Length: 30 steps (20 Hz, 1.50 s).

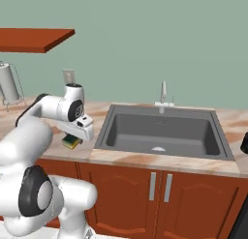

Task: Restock the sink supplies by placing the sponge and soap dispenser on the counter and next to the sink. Make sure the soap dispenser is upright.

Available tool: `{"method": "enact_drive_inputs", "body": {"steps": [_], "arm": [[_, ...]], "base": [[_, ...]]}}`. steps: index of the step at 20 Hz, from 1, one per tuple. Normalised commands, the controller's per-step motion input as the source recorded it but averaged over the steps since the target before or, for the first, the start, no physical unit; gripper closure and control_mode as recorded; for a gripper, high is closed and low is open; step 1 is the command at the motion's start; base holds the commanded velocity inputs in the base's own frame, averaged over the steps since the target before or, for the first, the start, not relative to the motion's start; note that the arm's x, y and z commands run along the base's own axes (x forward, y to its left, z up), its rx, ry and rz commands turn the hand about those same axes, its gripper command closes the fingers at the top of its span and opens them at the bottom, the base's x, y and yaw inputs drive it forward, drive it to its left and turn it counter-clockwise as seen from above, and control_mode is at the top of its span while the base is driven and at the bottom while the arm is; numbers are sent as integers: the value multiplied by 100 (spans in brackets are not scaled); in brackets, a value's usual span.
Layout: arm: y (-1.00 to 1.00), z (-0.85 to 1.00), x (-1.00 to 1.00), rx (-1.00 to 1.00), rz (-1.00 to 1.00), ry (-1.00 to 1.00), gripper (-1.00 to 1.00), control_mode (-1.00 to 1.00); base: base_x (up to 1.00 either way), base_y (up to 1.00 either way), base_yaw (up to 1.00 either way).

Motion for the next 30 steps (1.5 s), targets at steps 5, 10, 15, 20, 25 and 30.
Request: {"method": "enact_drive_inputs", "body": {"steps": [5,10,15,20,25,30], "arm": [[35,-36,98,0,0,8,100,-100],[35,-52,86,0,0,2,100,-100],[0,-55,64,0,0,0,100,-100],[0,-50,55,0,0,0,100,-100],[0,-49,27,0,0,0,-100,-100],[0,-31,1,0,0,-1,-100,-100]], "base": [[0,0,0],[0,0,0],[0,0,0],[0,0,0],[0,0,0],[0,0,0]]}}
